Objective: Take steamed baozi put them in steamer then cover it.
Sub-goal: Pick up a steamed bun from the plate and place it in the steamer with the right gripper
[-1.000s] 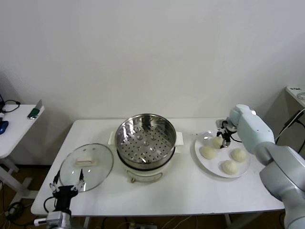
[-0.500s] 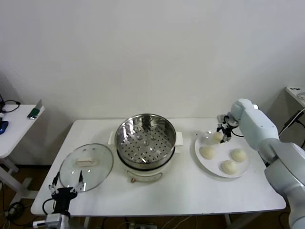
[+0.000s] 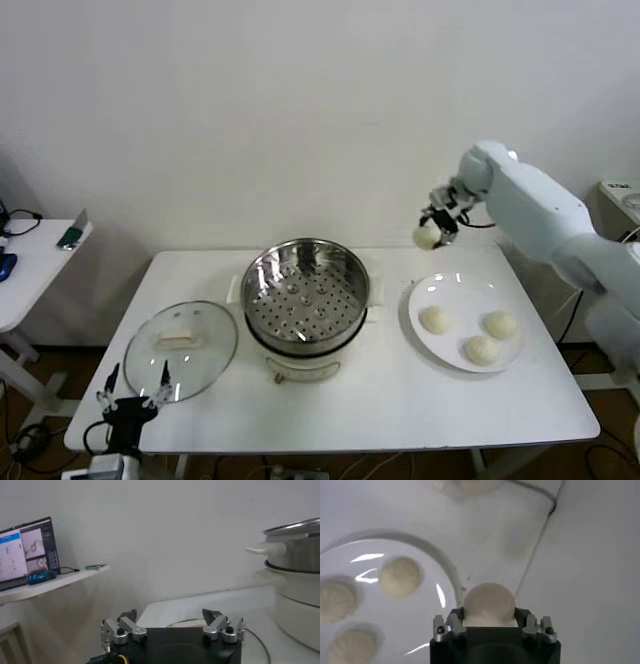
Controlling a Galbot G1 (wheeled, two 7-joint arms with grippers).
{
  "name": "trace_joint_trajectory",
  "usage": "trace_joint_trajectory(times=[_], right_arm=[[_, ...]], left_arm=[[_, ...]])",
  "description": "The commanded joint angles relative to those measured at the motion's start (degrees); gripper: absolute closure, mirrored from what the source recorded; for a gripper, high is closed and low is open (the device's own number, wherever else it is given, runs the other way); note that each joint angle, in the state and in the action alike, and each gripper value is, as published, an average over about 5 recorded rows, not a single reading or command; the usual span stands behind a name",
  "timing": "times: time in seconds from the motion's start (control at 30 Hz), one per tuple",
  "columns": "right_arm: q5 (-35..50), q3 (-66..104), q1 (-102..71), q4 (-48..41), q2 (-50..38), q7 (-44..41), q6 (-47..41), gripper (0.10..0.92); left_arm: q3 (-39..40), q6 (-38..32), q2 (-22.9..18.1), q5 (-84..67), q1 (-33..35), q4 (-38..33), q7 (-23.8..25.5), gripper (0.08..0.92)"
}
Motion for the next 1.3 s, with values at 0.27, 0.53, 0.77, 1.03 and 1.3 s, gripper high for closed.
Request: trace_joint_trajectory(times=[0.27,0.53,0.77,1.03,1.3], right_arm=[[0.60,-14.17,13.65,16.53,13.98,-0.36,14.20,0.349],[-15.84,-9.76,4.12,12.97,20.66,2.54,20.58,0.349],[-25.24,-7.84,-2.11,10.06,23.31,4.13,23.06,0.347],[-29.01,-6.78,-6.33,7.34,23.18,4.50,23.58,0.347],[-29.70,-6.22,-8.18,5.85,23.49,4.70,23.25,0.344]], left_arm=[[0.06,-0.12,0.29,-0.21,1.90,-1.58,0.33,0.177],[0.48,0.30,0.71,0.04,2.23,-2.58,0.98,0.177],[0.18,0.44,0.82,-0.33,2.45,-2.44,1.23,0.177],[-0.52,0.87,0.43,-0.83,1.98,-2.00,1.56,0.177],[-0.66,0.79,0.56,-0.95,1.48,-0.98,1.51,0.177]])
